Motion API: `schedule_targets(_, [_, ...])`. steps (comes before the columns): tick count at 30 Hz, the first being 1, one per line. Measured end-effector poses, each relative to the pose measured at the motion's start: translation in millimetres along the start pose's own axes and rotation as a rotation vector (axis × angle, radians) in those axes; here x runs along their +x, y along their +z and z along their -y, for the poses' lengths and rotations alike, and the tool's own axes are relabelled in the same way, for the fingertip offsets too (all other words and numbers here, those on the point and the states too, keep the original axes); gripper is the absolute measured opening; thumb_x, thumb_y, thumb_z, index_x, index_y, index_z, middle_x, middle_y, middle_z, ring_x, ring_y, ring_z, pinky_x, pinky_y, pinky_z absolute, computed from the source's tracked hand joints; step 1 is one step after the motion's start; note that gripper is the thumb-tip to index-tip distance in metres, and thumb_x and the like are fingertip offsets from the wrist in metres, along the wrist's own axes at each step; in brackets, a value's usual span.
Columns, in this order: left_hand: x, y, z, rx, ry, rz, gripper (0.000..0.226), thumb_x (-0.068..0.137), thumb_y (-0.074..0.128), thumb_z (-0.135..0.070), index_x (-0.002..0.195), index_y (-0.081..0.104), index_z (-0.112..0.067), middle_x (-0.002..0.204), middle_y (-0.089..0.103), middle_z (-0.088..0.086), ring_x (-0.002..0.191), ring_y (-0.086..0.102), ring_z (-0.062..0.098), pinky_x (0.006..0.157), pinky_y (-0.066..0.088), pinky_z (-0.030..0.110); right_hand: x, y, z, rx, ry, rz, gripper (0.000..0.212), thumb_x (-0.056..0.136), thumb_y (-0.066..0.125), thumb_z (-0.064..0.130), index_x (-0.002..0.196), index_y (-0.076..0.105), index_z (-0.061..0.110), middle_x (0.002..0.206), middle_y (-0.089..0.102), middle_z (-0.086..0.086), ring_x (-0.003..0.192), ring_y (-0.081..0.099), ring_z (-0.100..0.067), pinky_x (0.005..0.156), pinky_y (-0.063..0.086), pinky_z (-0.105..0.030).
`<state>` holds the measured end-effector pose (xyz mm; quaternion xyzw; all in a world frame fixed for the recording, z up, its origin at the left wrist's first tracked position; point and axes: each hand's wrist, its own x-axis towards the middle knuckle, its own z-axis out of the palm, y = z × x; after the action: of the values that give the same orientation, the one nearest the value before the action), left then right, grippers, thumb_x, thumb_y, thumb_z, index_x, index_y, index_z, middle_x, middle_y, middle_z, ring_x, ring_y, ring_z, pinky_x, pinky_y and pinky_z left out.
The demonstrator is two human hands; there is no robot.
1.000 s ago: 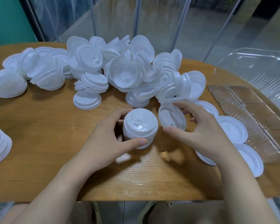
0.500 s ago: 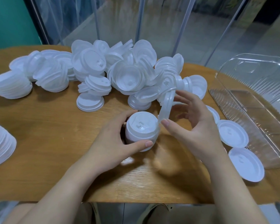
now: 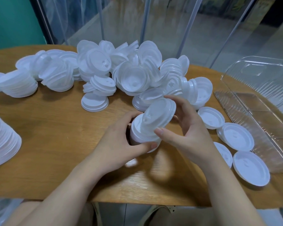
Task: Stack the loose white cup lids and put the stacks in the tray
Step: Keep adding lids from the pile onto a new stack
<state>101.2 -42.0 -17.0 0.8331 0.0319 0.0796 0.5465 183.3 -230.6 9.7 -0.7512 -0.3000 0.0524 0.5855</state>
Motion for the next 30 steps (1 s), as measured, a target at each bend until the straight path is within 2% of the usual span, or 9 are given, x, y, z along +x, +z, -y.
schedule_targets(8, [0.7,0.1,0.4,0.005,0.014,0.001,0.067,0.071,0.093,-0.034,0.126,0.057,-0.046,0.118,0.068,-0.027,0.111,0.064,-0.003,0.091,0.053,0.024,-3.2,-18.0,-4.8,-0.113,0.092,0.077,0.065,0.067,0.085,0.044,0.126,0.057,0.038,0.129,0.066,0.014,0.127,0.06,-0.012,0.11,0.046,-0.048])
schedule_targets(12, [1.2,0.1,2.3,0.02,0.021,-0.006,0.069,0.07,0.093,-0.037,0.128,0.057,-0.045,0.119,0.067,-0.029,0.112,0.063,-0.005,0.089,0.049,0.015,-2.6,-17.8,-5.8,-0.168,0.121,0.128,0.06,0.072,0.087,0.034,0.125,0.06,0.037,0.128,0.067,0.018,0.128,0.058,-0.007,0.111,0.046,-0.044])
schedule_targets(16, [1.6,-0.2,2.8,0.027,0.031,-0.008,0.071,0.071,0.093,-0.04,0.131,0.056,-0.043,0.119,0.067,-0.028,0.113,0.062,-0.006,0.091,0.049,0.013,-2.3,-15.2,-5.2,-0.214,0.167,0.21,0.061,0.077,0.091,0.028,0.129,0.061,0.038,0.129,0.066,0.021,0.127,0.059,-0.003,0.111,0.047,-0.039])
schedule_targets(21, [1.6,-0.1,3.5,0.036,0.037,-0.018,0.071,0.071,0.094,-0.037,0.131,0.057,-0.041,0.121,0.067,-0.028,0.116,0.061,-0.006,0.095,0.049,0.017,-1.2,-9.0,-4.5,-0.244,0.149,0.241,0.07,0.072,0.087,0.043,0.135,0.057,0.041,0.133,0.064,0.022,0.13,0.056,-0.003,0.11,0.047,-0.037])
schedule_targets(24, [2.5,0.2,4.1,0.034,0.034,-0.011,0.071,0.071,0.094,-0.036,0.131,0.057,-0.042,0.12,0.067,-0.027,0.114,0.062,-0.005,0.09,0.049,0.015,-1.6,-7.4,-3.5,-0.235,0.143,0.228,0.065,0.073,0.084,0.044,0.132,0.057,0.045,0.13,0.064,0.027,0.127,0.057,0.001,0.105,0.047,-0.025])
schedule_targets(27, [2.3,0.5,4.5,0.024,0.023,0.002,0.073,0.07,0.095,-0.036,0.131,0.056,-0.045,0.119,0.068,-0.026,0.111,0.063,-0.004,0.086,0.049,0.017,-2.5,-3.3,-0.4,-0.221,0.146,0.179,0.055,0.078,0.086,0.043,0.127,0.061,0.044,0.122,0.066,0.029,0.117,0.06,0.006,0.09,0.046,-0.007])
schedule_targets(30, [2.4,1.7,5.5,0.028,0.019,0.0,0.078,0.067,0.095,-0.035,0.133,0.054,-0.046,0.119,0.068,-0.026,0.11,0.064,-0.003,0.086,0.049,0.017,-1.8,2.1,0.6,-0.247,0.126,0.135,0.05,0.08,0.085,0.038,0.124,0.062,0.043,0.117,0.066,0.031,0.114,0.061,0.007,0.088,0.046,-0.006])
